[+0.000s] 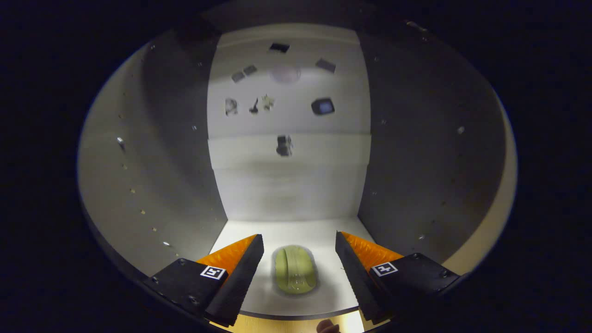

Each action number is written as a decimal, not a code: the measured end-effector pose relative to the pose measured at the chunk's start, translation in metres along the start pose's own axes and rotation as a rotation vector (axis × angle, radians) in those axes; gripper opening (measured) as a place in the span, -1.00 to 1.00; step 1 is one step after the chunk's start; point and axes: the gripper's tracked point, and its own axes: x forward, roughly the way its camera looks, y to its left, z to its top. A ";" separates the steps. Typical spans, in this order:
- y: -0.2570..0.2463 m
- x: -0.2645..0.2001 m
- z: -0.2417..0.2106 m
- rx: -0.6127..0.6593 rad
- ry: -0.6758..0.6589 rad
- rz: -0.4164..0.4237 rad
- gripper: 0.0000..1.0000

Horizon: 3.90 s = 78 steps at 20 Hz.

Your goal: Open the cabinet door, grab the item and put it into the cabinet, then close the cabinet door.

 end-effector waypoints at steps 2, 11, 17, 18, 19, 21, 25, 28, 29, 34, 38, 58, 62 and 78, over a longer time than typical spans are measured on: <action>-0.004 -0.032 0.027 0.003 -0.077 -0.009 0.96; -0.026 -0.218 0.087 -0.053 -0.370 -0.023 0.95; -0.060 -0.326 0.065 -0.036 -0.392 -0.009 0.95; -0.067 -0.344 0.061 -0.034 -0.394 -0.010 0.95; -0.077 -0.360 0.059 -0.031 -0.402 -0.021 0.95; -0.094 -0.388 0.052 -0.036 -0.416 -0.049 0.95; -0.129 -0.441 0.038 -0.071 -0.438 -0.096 0.95; -0.155 -0.469 0.023 -0.048 -0.418 -0.112 0.95; -0.167 -0.476 0.021 -0.051 -0.421 -0.130 0.95; -0.254 -0.488 0.014 -0.020 -0.405 -0.306 0.94; -0.315 -0.464 -0.006 0.014 -0.340 -0.418 0.95; -0.310 -0.361 -0.044 0.072 -0.193 -0.289 0.92; -0.287 -0.366 -0.047 0.071 -0.185 -0.266 0.92; -0.133 -0.341 -0.053 0.067 -0.170 -0.083 0.93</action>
